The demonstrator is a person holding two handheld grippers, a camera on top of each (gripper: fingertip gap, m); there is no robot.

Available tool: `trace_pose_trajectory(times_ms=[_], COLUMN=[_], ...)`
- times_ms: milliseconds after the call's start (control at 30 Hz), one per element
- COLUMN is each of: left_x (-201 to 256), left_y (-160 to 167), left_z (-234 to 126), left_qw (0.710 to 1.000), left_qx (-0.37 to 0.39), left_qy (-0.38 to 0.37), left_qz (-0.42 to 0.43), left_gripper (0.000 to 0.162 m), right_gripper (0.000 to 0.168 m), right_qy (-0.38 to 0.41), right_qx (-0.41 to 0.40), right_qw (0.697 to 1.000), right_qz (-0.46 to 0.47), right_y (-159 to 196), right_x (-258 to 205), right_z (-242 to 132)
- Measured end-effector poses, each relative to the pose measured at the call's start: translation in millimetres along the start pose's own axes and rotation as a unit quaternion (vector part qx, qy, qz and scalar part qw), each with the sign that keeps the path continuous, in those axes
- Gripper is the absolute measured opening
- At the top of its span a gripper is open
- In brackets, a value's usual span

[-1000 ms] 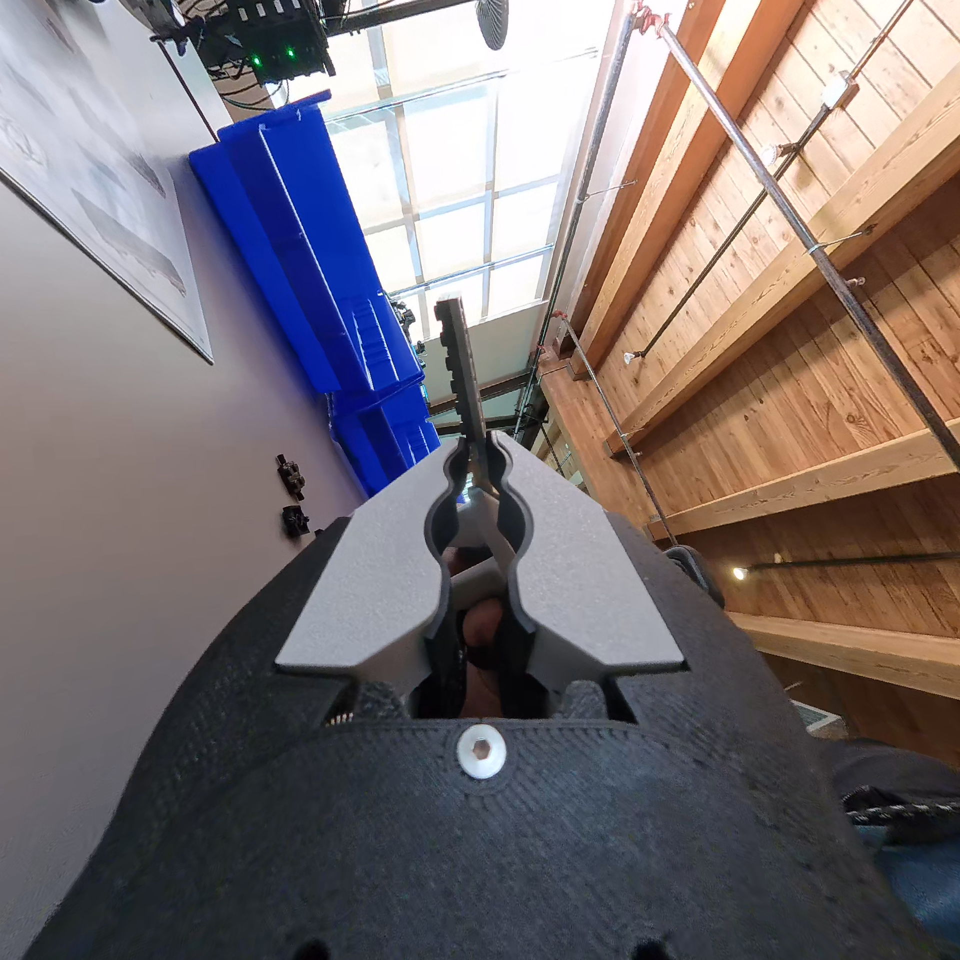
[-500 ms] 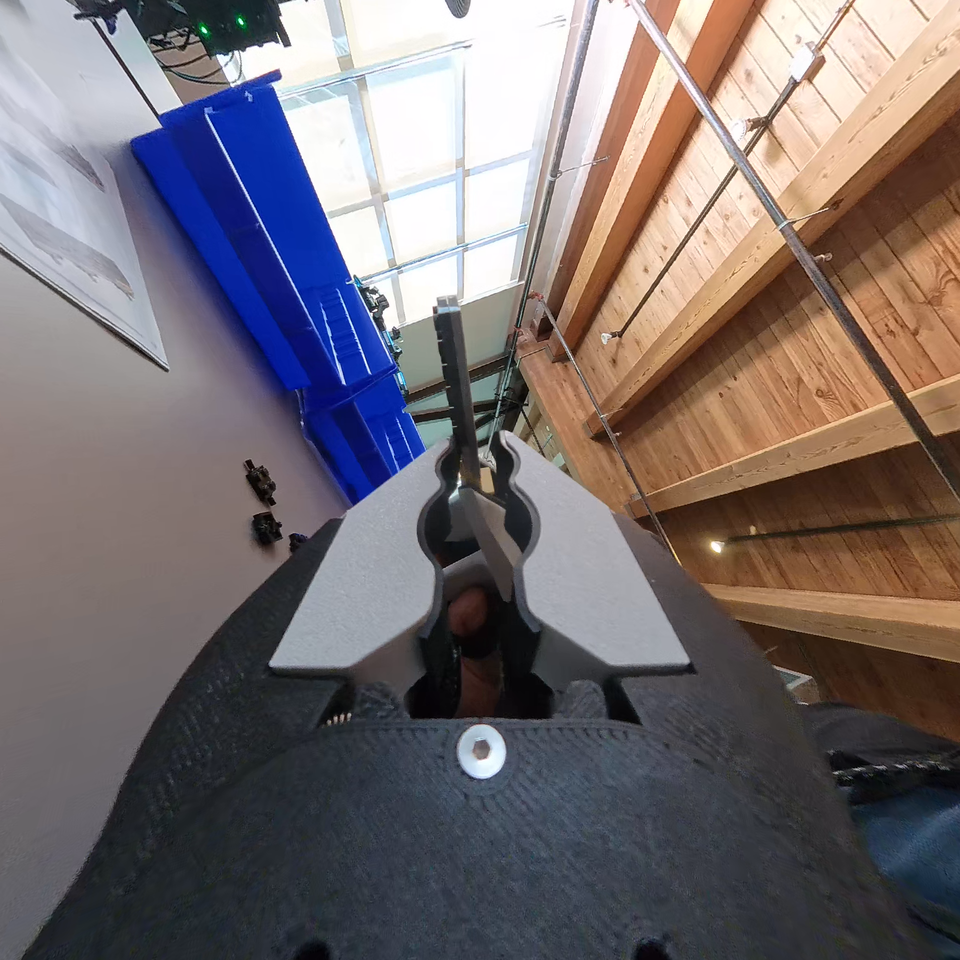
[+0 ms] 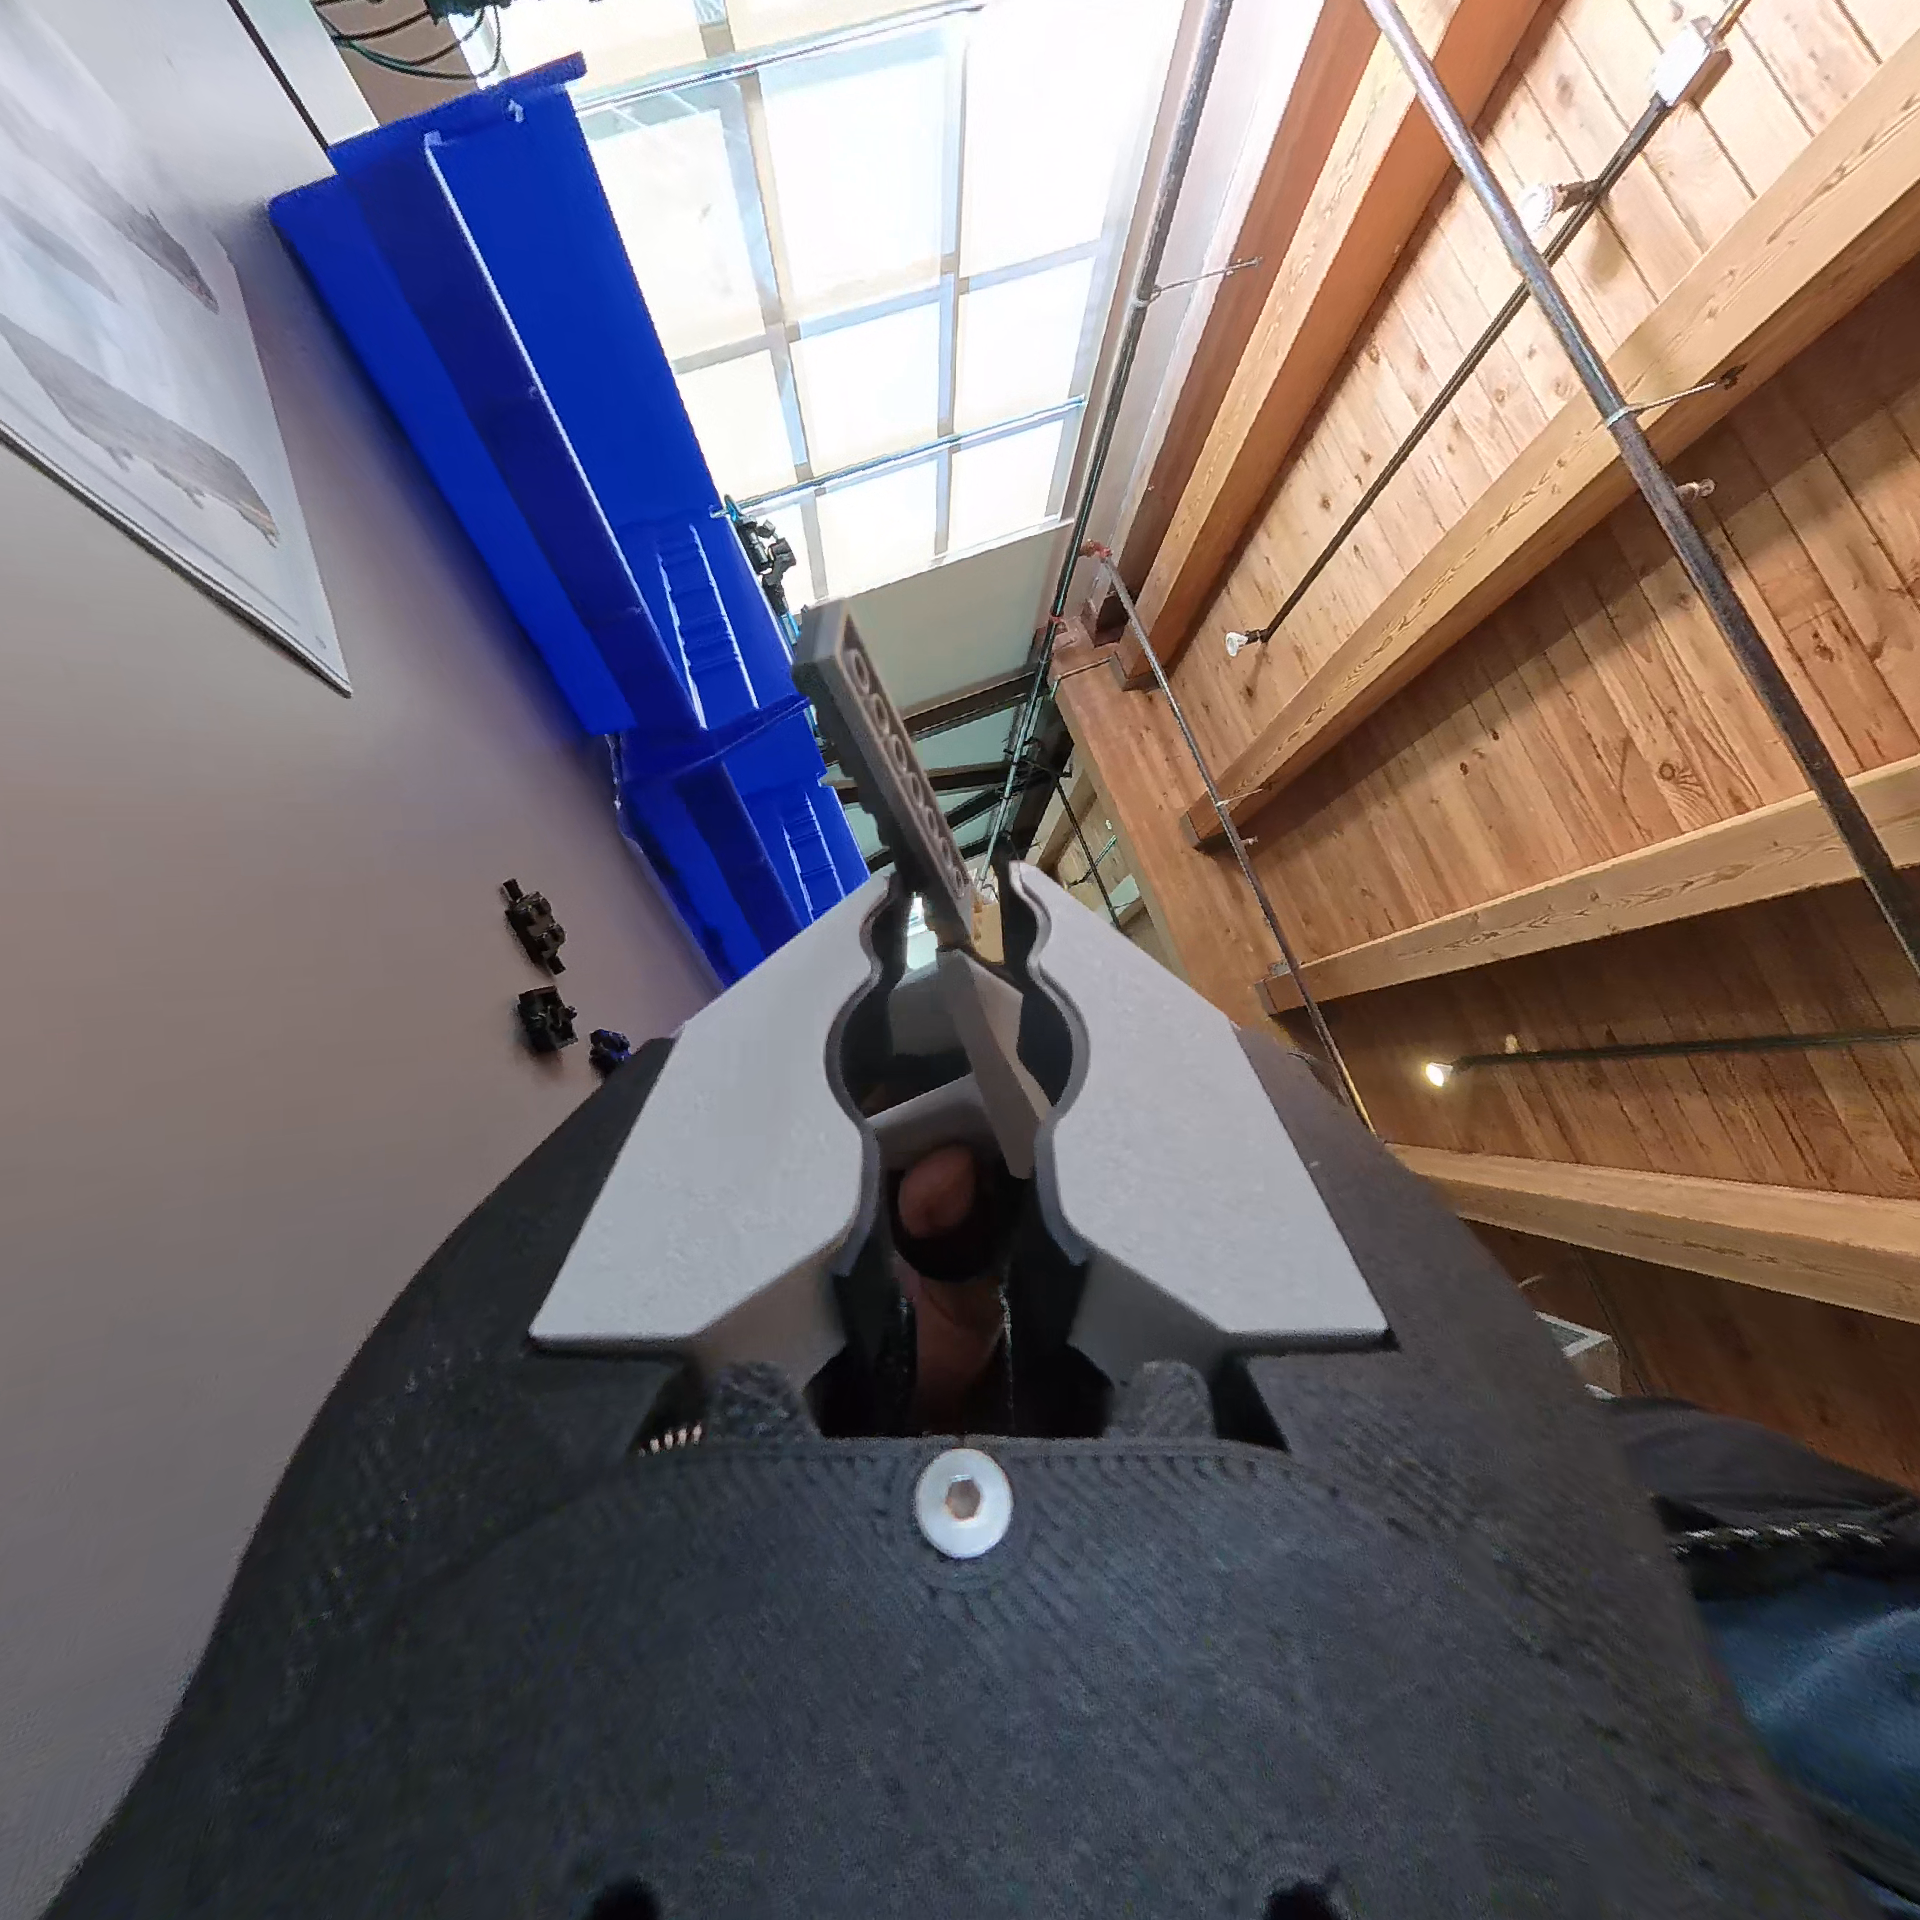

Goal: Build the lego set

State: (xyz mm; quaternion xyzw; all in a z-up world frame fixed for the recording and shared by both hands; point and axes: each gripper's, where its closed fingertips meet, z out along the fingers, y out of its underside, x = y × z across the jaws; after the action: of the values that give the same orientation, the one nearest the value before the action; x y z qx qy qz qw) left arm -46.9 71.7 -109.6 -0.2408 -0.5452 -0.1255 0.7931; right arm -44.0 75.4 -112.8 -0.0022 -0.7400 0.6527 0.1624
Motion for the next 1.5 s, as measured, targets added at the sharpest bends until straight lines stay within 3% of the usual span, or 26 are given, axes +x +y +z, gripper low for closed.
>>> trace_pose_trajectory(times_ms=[200, 467, 700, 867, 1133, 1333, 1500], left_x=[-7, 1, 9, 7, -7, -23, -33], left_y=[-4, -9, -9, -11, -30, -23, -16], left_z=[-3, -4, -6, -7, -20, -22, -23], left_qw=[1.0, 0.999, 0.999, 1.0, 0.999, 0.997, 0.994], left_qx=[-0.004, -0.009, -0.009, -0.004, 0.03, 0.007, -0.01], left_qy=[-0.017, 0.018, 0.04, 0.024, -0.028, -0.073, -0.106], left_qz=[-0.014, -0.041, -0.033, -0.009, 0.01, 0.005, 0.009], left_gripper=[0.025, 0.025, 0.009, 0.007, 0.007, 0.007, 0.008], right_gripper=[0.017, 0.017, 0.017, 0.018, 0.028, 0.03, 0.03], right_qy=[0.013, -0.015, -0.05, -0.061, -0.107, -0.123, -0.114], right_qx=[0.002, 0.025, 0.04, 0.025, -0.087, -0.23, -0.294], right_qw=[1.0, 0.999, 0.997, 0.997, 0.99, 0.965, 0.949], right_qz=[-0.013, 0.015, 0.041, 0.047, 0.01, 0.002, 0.013], right_y=[-1, -6, -9, -5, 31, 87, 108], right_x=[3, -1, -8, -9, 4, 18, 21], right_z=[-1, -3, -3, -2, -13, -29, -30])
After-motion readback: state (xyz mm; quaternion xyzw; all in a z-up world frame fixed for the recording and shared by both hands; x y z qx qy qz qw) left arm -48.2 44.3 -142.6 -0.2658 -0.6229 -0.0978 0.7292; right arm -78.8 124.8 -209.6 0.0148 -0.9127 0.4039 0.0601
